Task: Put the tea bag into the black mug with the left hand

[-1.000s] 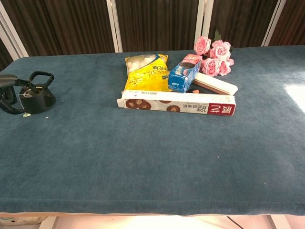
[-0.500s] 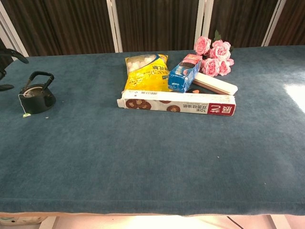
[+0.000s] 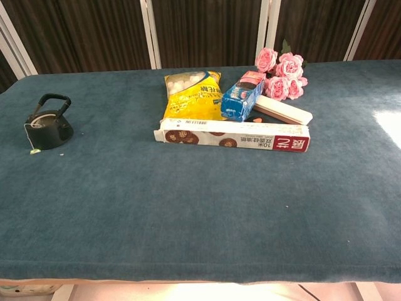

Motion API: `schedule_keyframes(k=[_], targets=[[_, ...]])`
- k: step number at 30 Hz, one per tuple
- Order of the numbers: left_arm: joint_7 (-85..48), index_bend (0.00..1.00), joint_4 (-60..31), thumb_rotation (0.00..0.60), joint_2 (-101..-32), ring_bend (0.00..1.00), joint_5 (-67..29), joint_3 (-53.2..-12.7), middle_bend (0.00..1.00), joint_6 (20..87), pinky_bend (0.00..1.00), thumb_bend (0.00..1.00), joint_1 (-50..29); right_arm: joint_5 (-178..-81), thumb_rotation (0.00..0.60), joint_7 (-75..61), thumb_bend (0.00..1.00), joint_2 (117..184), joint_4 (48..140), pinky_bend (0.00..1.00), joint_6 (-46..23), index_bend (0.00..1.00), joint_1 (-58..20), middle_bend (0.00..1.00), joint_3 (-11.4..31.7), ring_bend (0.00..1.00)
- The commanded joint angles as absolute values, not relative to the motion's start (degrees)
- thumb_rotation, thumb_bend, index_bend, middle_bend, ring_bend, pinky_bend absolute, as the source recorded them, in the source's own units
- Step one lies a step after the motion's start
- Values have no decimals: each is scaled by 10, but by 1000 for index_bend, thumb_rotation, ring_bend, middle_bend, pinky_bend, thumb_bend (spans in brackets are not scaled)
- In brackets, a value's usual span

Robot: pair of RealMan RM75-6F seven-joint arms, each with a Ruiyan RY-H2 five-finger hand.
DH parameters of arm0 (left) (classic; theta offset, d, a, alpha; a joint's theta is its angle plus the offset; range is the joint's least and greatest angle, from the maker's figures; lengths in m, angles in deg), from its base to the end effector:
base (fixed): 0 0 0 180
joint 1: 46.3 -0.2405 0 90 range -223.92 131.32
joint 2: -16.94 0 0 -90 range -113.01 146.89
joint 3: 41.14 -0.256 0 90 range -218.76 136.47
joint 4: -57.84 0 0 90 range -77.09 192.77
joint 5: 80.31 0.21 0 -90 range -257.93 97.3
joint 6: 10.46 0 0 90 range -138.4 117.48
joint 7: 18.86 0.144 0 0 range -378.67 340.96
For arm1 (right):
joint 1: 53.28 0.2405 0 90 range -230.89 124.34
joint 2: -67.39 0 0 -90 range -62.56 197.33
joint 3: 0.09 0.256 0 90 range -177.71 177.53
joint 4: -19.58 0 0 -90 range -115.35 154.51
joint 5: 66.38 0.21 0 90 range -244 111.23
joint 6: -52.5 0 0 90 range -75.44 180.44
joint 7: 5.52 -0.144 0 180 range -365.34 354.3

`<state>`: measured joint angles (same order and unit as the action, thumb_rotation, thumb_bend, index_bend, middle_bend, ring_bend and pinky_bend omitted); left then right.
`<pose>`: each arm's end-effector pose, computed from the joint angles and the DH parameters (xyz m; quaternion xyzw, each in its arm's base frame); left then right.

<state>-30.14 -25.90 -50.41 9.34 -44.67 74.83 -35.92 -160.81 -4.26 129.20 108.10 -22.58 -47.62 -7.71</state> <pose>-0.3185 0.1902 0.1376 -0.6302 -0.4069 -0.4185 0.5120 -0.3342 -0.1384 0.1271 0.7200 -0.4089 0.2607 0.4964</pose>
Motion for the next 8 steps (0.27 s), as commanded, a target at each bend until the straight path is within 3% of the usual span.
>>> schedule_keyframes(k=[1, 8], targets=[[-202, 14, -251, 600, -537, 0, 108, -459, 0, 765, 131, 206, -380, -1612, 600, -37, 107, 1294, 1081, 0, -225, 0, -476, 0, -80, 0], [-205, 14, -265, 600, -526, 0, 106, -458, 0, 744, 129, 208, -378, -1610, 600, -35, 107, 1296, 1080, 0, -228, 0, -479, 0, -79, 0]])
